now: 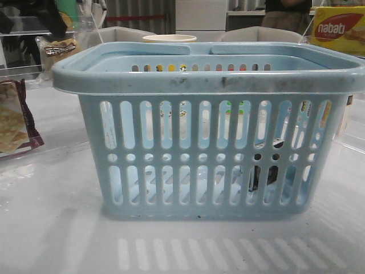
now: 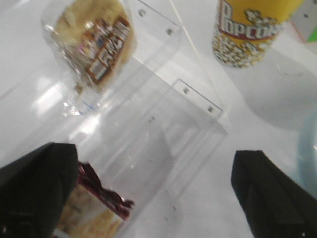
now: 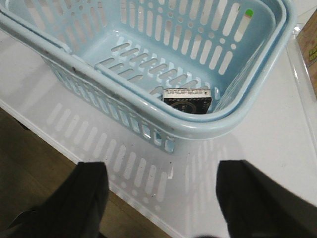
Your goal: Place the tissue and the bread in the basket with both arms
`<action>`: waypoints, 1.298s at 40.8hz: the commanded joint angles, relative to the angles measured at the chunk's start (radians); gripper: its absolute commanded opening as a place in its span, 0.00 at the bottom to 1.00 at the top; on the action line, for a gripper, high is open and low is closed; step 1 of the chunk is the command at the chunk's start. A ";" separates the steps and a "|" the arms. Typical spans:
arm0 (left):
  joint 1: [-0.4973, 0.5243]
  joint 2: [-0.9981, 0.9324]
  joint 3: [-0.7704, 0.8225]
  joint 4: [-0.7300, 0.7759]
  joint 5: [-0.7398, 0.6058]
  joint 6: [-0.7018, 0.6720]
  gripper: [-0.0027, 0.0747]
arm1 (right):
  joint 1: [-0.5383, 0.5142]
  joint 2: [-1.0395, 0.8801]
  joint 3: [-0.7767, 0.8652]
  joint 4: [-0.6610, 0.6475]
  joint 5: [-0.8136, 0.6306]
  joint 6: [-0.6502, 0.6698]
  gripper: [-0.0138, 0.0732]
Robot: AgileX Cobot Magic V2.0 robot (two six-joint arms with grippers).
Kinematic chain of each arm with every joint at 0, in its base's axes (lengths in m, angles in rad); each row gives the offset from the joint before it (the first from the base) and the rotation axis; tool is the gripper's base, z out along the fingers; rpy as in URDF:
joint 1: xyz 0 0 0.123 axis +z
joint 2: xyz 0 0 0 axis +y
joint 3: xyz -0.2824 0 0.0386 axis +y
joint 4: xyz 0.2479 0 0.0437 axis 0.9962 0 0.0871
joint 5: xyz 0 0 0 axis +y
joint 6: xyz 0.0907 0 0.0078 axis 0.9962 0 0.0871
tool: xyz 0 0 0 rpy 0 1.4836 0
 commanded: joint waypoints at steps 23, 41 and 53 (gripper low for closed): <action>0.075 0.393 -0.415 -0.005 -0.195 0.002 0.81 | 0.003 -0.004 -0.025 -0.008 -0.069 -0.006 0.80; 0.075 0.364 -0.417 -0.009 -0.146 0.002 0.27 | 0.003 -0.004 -0.025 -0.008 -0.068 -0.006 0.80; 0.035 0.200 -0.427 -0.040 -0.020 0.002 0.15 | 0.003 -0.004 -0.025 -0.008 -0.068 -0.006 0.80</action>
